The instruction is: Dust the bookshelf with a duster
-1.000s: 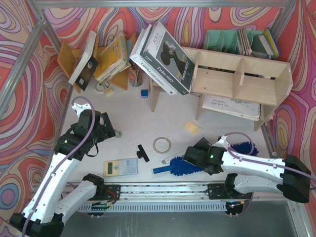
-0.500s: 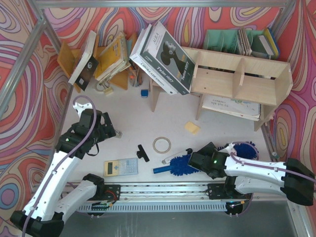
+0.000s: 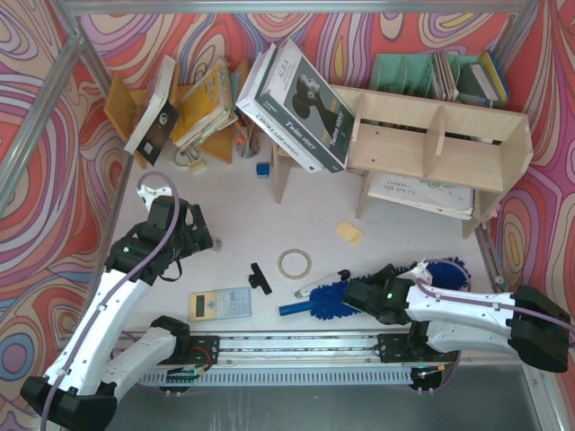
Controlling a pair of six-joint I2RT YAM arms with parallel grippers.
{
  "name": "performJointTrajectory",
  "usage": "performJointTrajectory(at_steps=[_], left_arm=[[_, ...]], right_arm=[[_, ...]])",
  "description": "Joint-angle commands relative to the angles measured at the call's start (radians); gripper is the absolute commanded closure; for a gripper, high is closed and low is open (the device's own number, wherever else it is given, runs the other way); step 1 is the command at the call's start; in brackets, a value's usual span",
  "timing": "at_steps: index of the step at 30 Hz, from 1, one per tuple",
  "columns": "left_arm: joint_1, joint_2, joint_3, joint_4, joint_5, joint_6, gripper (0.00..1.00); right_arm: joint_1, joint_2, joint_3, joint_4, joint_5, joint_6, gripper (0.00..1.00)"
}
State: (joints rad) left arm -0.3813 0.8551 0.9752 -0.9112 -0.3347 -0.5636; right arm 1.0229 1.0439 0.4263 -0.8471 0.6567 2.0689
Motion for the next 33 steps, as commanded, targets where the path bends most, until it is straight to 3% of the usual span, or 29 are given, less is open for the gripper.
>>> performJointTrajectory(at_steps=[1,6,9,15,23,29,33], left_arm=[[0.005,0.018,-0.004,0.010,0.049,0.026,0.02],[-0.047,0.020,0.001,0.006,0.047,0.031,0.02],[-0.110,0.024,0.006,0.002,0.038,0.014,0.02],[-0.309,0.057,0.037,0.047,-0.004,-0.007,0.02],[-0.643,0.220,0.178,0.073,-0.205,0.104,0.02],[-0.809,0.341,0.219,0.145,-0.218,0.203,0.02],[-0.862,0.413,0.223,0.210,-0.151,0.235,0.02]], right_arm=[[0.003,0.011,-0.069,0.039,-0.042,0.270,0.45],[0.004,-0.057,-0.120,0.103,-0.030,0.293,0.67],[0.003,-0.092,-0.140,0.111,-0.018,0.323,0.75],[0.004,-0.148,-0.122,0.028,0.020,0.371,0.82],[0.003,-0.312,-0.135,-0.001,0.089,0.418,0.97],[0.003,-0.418,-0.132,-0.034,0.133,0.423,1.00],[0.003,-0.429,-0.119,-0.067,0.145,0.443,1.00]])
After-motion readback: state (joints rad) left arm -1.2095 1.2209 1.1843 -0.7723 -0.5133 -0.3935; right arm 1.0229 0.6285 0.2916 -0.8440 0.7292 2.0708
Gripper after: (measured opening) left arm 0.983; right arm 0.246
